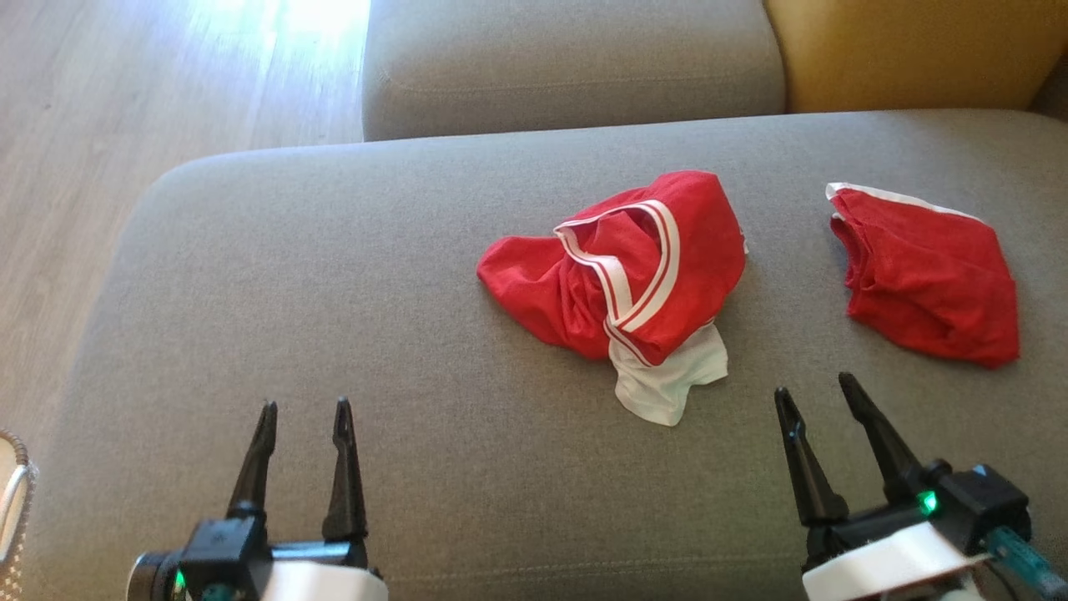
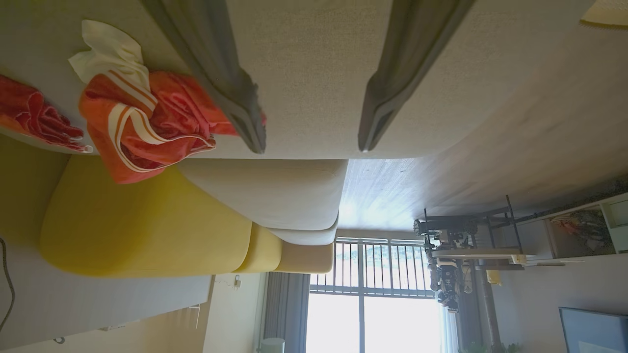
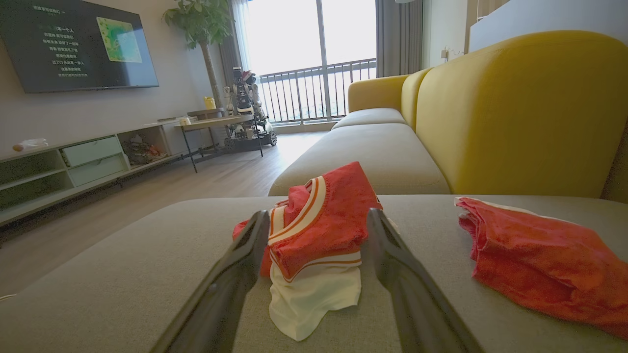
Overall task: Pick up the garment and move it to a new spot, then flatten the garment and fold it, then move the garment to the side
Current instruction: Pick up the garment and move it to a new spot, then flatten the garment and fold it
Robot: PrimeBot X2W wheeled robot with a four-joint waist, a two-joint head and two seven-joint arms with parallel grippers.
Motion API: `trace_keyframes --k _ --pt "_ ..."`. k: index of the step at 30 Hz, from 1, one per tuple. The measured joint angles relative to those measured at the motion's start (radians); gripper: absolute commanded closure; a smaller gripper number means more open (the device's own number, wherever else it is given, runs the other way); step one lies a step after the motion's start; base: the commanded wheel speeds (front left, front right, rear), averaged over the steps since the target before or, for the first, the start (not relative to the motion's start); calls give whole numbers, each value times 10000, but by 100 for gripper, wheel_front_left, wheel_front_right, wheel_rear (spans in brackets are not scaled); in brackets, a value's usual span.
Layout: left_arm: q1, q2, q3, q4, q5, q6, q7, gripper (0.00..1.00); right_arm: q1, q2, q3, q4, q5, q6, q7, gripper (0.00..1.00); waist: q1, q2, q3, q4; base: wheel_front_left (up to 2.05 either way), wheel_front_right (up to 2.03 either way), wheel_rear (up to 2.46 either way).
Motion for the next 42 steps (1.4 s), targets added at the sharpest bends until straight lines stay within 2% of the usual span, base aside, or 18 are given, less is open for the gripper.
trace_keyframes --k 6,29,35,42 --pt "225 0 -50 -82 123 190 0 0 85 2 61 15 -2 0 0 0 0 0 -28 -6 0 0 0" --pt "215 2 -186 140 -75 161 0 0 74 6 178 65 -84 0 0 0 1 0 37 -156 0 0 0" --pt "-249 12 -1087 826 -780 -474 2 0 50 8 213 -21 -10 0 2 0 0 0 252 -308 0 0 0" --pt "-1826 13 -2608 2403 -3193 -1337 2 0 -220 12 148 -272 -23 0 0 0 0 0 651 -866 0 0 0"
